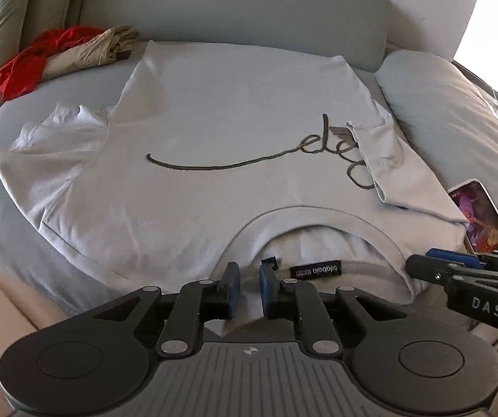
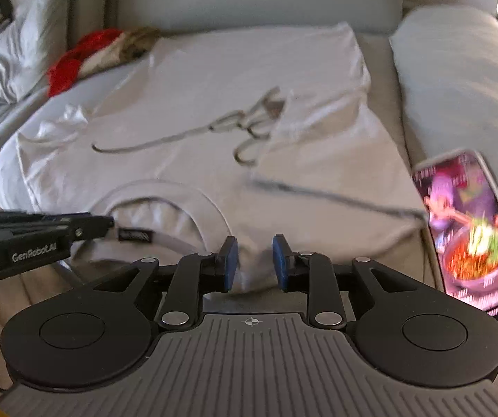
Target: Fold clothes
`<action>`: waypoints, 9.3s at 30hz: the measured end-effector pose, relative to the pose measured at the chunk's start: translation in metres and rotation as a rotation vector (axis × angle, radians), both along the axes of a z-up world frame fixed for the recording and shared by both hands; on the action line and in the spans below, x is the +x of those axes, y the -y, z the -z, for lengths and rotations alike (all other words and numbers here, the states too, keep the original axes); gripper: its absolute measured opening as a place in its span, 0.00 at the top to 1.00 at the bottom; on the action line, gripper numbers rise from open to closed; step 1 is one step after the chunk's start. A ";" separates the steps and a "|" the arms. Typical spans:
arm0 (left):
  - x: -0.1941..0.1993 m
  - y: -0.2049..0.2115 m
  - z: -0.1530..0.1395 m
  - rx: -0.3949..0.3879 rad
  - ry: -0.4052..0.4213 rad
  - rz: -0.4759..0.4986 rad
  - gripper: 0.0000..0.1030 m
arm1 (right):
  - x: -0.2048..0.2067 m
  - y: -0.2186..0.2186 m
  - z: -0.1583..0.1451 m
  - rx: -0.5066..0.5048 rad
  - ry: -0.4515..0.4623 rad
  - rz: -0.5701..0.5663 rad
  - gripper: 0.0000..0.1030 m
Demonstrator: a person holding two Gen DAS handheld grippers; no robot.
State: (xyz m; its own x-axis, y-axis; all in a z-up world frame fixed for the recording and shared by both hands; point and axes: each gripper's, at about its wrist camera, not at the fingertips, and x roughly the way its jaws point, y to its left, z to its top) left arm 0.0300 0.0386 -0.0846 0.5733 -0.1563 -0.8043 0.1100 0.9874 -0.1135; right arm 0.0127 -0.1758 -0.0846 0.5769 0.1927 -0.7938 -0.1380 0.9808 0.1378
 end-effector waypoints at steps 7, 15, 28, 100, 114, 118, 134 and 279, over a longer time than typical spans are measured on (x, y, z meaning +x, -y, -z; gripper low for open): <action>-0.005 -0.011 -0.017 -0.048 -0.010 -0.018 0.74 | -0.005 0.049 -0.032 0.096 0.052 0.139 0.59; 0.014 -0.015 -0.026 -0.165 0.025 -0.128 0.74 | 0.039 0.145 -0.031 -0.017 0.375 0.662 0.45; 0.039 0.026 -0.042 -0.167 0.127 -0.008 0.73 | 0.113 0.147 0.010 -0.169 0.414 0.603 0.43; 0.026 -0.018 -0.026 0.318 0.192 0.097 0.61 | 0.036 -0.004 -0.005 0.123 -0.230 0.087 0.40; 0.056 -0.188 -0.024 -0.208 -0.107 -0.388 0.75 | 0.037 0.010 -0.003 0.241 -0.234 0.131 0.40; 0.059 -0.189 -0.014 -0.275 -0.143 -0.389 0.75 | 0.036 0.013 -0.001 0.245 -0.237 0.136 0.40; 0.048 -0.174 -0.030 -0.135 -0.132 -0.418 0.81 | 0.041 0.020 0.002 0.243 -0.244 0.130 0.40; 0.456 -0.172 0.027 -0.196 0.093 -0.242 0.58 | 0.477 0.179 0.069 0.467 0.023 0.399 0.55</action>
State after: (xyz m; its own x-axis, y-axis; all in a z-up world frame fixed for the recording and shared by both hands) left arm 0.4861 0.2104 -0.1114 0.6828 -0.1535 -0.7143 -0.1062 0.9464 -0.3049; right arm 0.4895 -0.3544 -0.1536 0.6923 0.2829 -0.6638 0.2191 0.7941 0.5669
